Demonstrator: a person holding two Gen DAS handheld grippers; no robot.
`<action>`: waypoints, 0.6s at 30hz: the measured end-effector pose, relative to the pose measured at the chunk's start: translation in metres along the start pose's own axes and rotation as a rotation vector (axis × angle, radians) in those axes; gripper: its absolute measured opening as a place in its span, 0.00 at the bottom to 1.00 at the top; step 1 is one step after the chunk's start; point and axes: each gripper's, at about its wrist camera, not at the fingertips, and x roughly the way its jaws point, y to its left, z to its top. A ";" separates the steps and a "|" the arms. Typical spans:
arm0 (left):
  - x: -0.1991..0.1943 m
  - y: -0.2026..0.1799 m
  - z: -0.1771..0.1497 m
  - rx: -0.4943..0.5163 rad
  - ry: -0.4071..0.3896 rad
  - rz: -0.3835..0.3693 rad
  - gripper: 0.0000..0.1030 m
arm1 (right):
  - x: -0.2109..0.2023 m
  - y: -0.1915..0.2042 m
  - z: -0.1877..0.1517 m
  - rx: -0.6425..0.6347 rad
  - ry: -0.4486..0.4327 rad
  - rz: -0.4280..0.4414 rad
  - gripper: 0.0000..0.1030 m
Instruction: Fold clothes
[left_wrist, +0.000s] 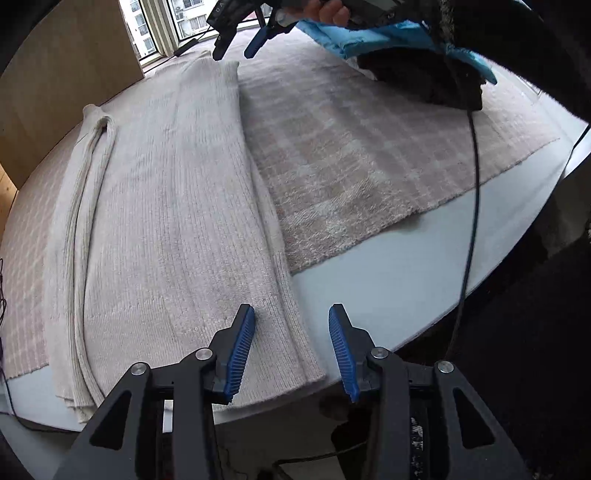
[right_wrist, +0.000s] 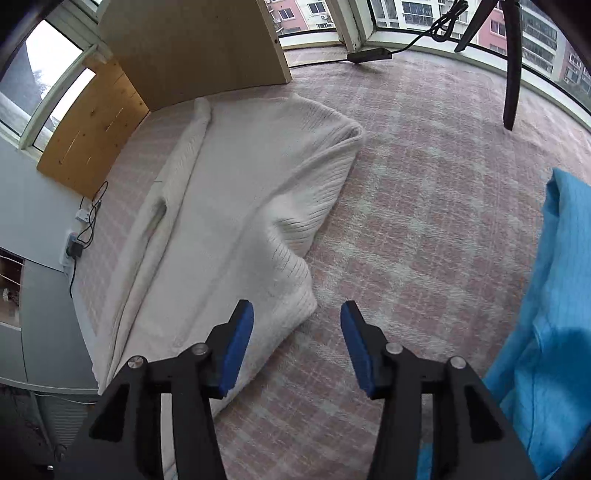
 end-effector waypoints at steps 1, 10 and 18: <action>0.002 0.002 0.000 -0.007 0.001 0.004 0.34 | 0.012 0.000 -0.001 -0.004 0.010 -0.012 0.47; -0.023 0.077 -0.018 -0.298 -0.087 -0.204 0.06 | 0.058 0.006 -0.013 -0.009 0.063 0.039 0.11; -0.036 0.158 -0.060 -0.558 -0.137 -0.106 0.06 | 0.081 0.072 0.037 -0.052 0.068 0.065 0.10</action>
